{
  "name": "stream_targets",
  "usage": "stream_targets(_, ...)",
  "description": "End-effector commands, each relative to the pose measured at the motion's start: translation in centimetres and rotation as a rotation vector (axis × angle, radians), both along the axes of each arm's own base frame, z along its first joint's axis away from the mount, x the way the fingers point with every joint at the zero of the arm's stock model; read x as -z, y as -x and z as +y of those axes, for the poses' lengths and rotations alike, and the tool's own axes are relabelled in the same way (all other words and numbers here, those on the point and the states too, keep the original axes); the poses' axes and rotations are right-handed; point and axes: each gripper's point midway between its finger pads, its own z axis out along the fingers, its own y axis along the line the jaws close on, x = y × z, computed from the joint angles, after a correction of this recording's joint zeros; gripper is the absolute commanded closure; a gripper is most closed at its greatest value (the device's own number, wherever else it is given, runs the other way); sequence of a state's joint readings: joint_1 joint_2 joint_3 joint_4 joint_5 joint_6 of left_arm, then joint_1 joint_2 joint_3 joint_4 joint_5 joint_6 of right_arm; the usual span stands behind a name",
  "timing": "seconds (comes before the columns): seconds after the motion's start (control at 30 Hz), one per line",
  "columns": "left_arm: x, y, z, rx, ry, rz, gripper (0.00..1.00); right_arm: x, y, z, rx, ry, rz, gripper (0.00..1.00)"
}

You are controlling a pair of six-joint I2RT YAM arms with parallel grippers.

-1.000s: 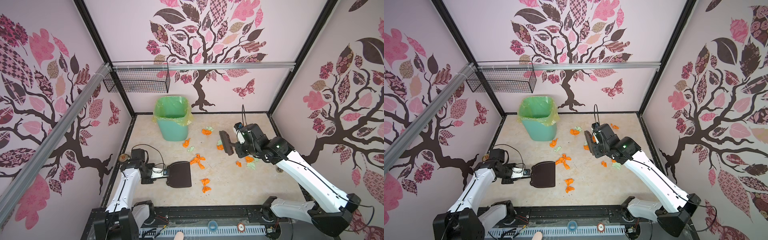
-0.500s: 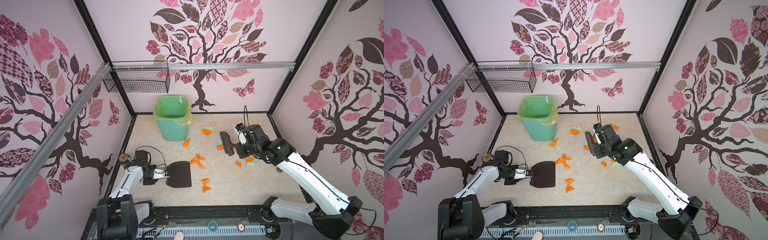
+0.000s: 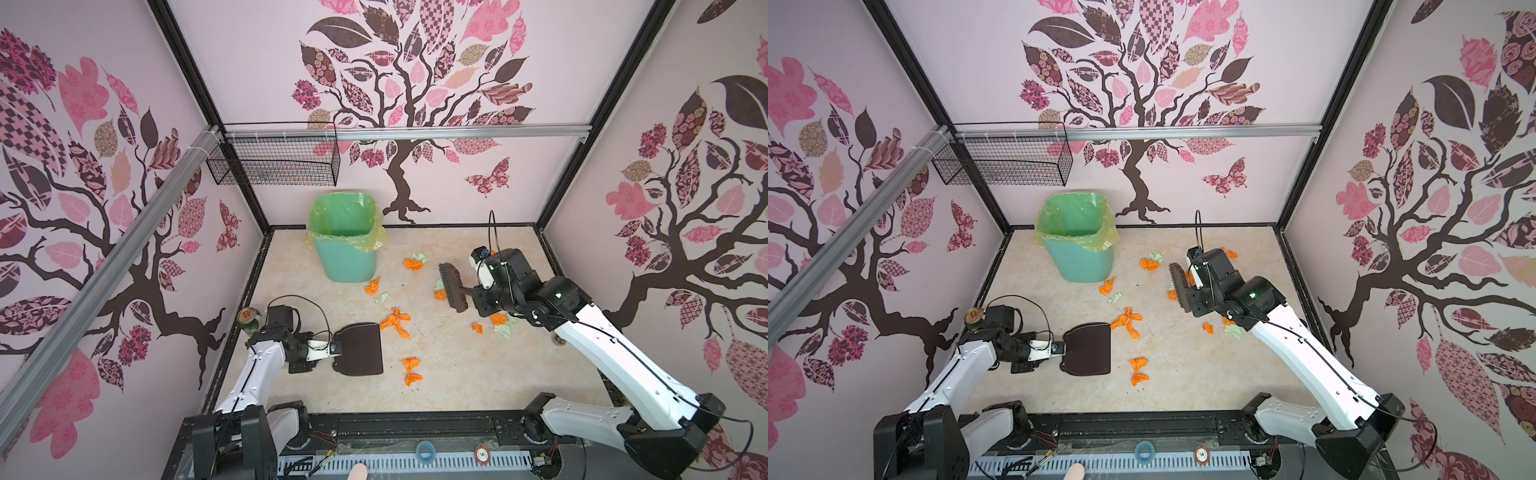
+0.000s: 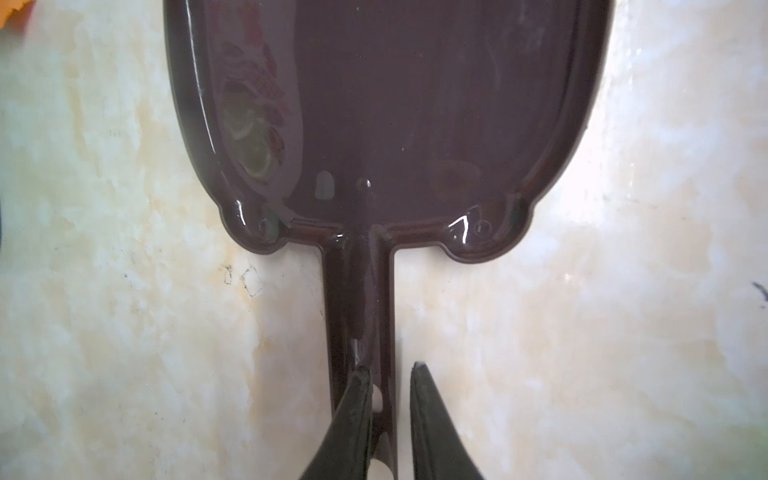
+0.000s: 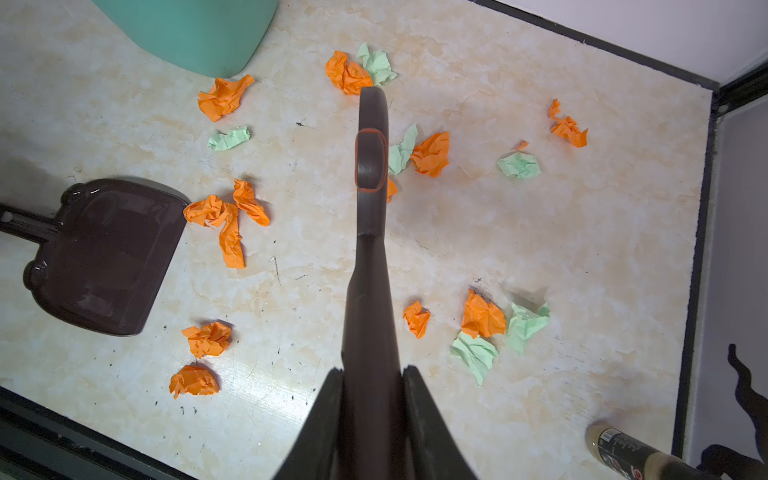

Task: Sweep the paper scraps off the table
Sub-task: 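Grasp the dustpan handle with the left gripper and slide the dustpan toward the scraps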

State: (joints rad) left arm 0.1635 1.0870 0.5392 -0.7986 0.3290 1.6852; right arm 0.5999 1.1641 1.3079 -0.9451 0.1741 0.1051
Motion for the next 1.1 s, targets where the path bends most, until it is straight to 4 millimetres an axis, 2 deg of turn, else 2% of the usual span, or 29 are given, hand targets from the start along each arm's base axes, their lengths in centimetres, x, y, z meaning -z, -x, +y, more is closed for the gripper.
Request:
stream_targets(0.0,0.7,1.2,-0.2,0.013,0.027,0.038,0.79,-0.6,-0.4,0.3,-0.001,-0.024,-0.023,1.0)
stream_targets(0.43,3.3,0.7,0.7,-0.004,0.004,0.042,0.73,-0.7,0.0,0.3,-0.004,-0.029,-0.01,1.0)
stream_targets(0.67,3.4,0.2,0.7,-0.008,0.01,0.034,0.76,-1.0,0.0,0.6,-0.01,-0.049,-0.005,1.0)
stream_targets(0.7,3.3,0.1,0.7,-0.011,0.011,0.029,0.79,-1.0,0.0,0.6,-0.01,-0.052,-0.005,1.0)
stream_targets(0.8,2.1,-0.5,0.7,-0.029,0.031,0.015,0.79,-0.9,0.1,0.6,-0.007,-0.051,0.002,1.0)
stream_targets(0.93,-0.3,-1.7,0.4,-0.02,0.065,-0.04,0.73,-0.5,0.2,0.8,-0.011,-0.057,0.014,1.0)
stream_targets(1.07,-2.0,-3.8,0.6,0.018,0.052,-0.126,0.66,-0.1,0.2,0.9,-0.012,-0.065,0.019,1.0)
